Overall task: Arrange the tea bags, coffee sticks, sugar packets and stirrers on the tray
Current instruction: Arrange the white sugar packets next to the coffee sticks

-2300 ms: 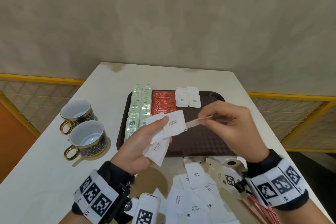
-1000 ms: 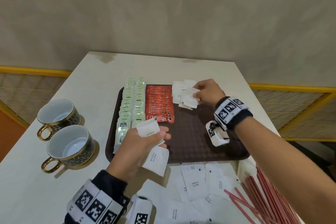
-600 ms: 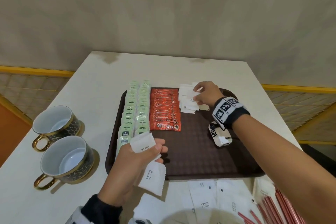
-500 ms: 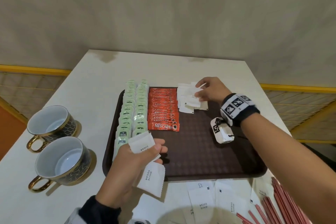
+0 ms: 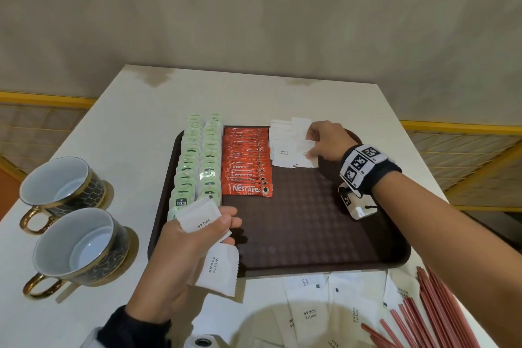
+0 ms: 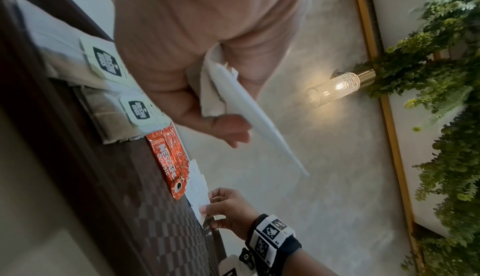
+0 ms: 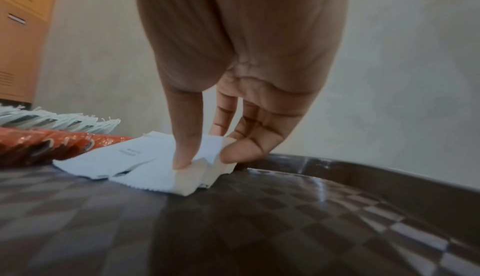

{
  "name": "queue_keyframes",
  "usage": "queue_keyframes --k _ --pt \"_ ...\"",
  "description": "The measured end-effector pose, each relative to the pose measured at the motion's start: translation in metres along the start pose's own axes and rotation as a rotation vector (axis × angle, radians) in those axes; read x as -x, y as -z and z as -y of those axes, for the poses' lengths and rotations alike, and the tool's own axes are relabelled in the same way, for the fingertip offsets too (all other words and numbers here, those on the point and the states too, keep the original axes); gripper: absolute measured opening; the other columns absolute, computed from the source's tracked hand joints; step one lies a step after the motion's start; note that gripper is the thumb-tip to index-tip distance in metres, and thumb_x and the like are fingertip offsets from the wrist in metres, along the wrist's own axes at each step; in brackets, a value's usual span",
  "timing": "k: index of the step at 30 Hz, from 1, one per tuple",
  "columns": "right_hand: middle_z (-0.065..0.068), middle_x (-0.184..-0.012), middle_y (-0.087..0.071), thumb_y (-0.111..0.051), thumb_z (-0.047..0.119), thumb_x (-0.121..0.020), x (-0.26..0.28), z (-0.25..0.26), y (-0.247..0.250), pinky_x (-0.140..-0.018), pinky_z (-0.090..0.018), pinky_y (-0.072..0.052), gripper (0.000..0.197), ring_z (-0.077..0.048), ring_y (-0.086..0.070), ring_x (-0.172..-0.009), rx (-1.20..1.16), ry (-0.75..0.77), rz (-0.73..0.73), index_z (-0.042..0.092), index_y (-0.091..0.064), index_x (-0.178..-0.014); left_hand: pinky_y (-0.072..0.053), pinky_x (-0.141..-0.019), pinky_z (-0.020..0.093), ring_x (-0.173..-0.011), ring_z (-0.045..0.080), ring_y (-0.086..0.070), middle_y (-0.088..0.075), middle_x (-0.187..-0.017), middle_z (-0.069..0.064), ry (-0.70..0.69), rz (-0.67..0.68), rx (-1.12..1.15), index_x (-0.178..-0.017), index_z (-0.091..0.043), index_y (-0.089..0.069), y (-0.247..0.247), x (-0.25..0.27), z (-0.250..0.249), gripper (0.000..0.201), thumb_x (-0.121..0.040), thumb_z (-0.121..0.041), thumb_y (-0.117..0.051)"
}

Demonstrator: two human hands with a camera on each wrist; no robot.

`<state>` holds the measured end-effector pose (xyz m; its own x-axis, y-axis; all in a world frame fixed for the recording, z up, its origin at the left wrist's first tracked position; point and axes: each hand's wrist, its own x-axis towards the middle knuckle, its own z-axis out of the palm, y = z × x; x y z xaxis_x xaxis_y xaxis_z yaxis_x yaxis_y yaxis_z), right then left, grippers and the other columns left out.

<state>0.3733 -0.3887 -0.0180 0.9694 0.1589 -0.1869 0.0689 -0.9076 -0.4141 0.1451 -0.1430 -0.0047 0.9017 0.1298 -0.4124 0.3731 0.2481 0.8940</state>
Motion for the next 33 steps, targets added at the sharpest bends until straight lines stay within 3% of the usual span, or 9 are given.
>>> queue_keyframes --k 5,10,15,21,27,33 --pt "-0.007 -0.103 -0.049 -0.086 0.014 -0.067 -0.007 0.004 0.002 -0.073 -0.029 -0.039 0.050 -0.026 -0.052 -0.092 0.099 0.033 -0.020 0.011 -0.056 -0.107 -0.054 -0.055 0.018 -0.071 0.015 -0.068 -0.077 -0.094 0.007 0.003 0.001 0.029 -0.102 -0.011 -0.073 0.002 0.002 0.002 0.018 -0.085 -0.009 -0.067" --pt "-0.008 -0.125 -0.044 -0.078 0.028 -0.078 -0.008 0.037 -0.004 -0.087 -0.042 -0.049 0.070 -0.025 -0.047 -0.114 0.279 0.273 -0.003 0.028 -0.044 -0.140 -0.055 -0.059 0.019 -0.071 0.014 -0.069 -0.077 -0.094 0.007 -0.004 -0.002 0.042 -0.102 -0.011 -0.073 0.004 0.002 0.003 0.019 -0.084 -0.010 -0.067" --pt "-0.007 -0.127 -0.041 -0.068 0.038 -0.087 -0.010 0.058 -0.014 -0.081 -0.039 -0.048 0.064 -0.024 -0.043 -0.117 0.496 0.348 0.076 0.038 -0.039 -0.144 -0.054 -0.057 0.021 -0.066 0.012 -0.066 -0.076 -0.094 0.010 -0.010 -0.015 0.068 -0.101 -0.009 -0.073 0.009 0.005 0.004 0.018 -0.084 -0.009 -0.067" --pt "-0.009 -0.127 -0.040 -0.068 0.039 -0.086 -0.011 0.055 -0.012 -0.086 -0.040 -0.048 0.064 -0.026 -0.044 -0.117 0.466 0.319 0.080 0.034 -0.041 -0.144 -0.054 -0.057 0.021 -0.069 0.015 -0.067 -0.076 -0.095 0.010 -0.007 -0.025 0.076 -0.103 -0.010 -0.073 0.015 0.005 0.004 0.019 -0.084 -0.009 -0.067" --pt "-0.008 -0.131 -0.041 -0.080 0.042 -0.073 -0.003 0.046 -0.008 -0.088 -0.041 -0.048 0.086 -0.026 -0.044 -0.120 0.453 0.258 0.042 0.021 -0.037 -0.145 -0.054 -0.063 0.022 -0.076 0.018 -0.067 -0.076 -0.096 0.010 -0.018 -0.007 0.075 -0.103 -0.010 -0.073 0.014 0.004 0.004 0.019 -0.086 -0.009 -0.066" --pt "-0.011 -0.121 -0.047 -0.081 0.034 -0.074 0.001 0.042 -0.020 -0.085 -0.040 -0.049 0.066 -0.029 -0.050 -0.112 0.418 0.177 0.026 0.008 -0.049 -0.127 -0.054 -0.062 0.020 -0.075 0.016 -0.068 -0.076 -0.097 0.009 -0.022 0.004 0.089 -0.104 -0.011 -0.072 0.014 0.004 0.007 0.019 -0.086 -0.010 -0.066"
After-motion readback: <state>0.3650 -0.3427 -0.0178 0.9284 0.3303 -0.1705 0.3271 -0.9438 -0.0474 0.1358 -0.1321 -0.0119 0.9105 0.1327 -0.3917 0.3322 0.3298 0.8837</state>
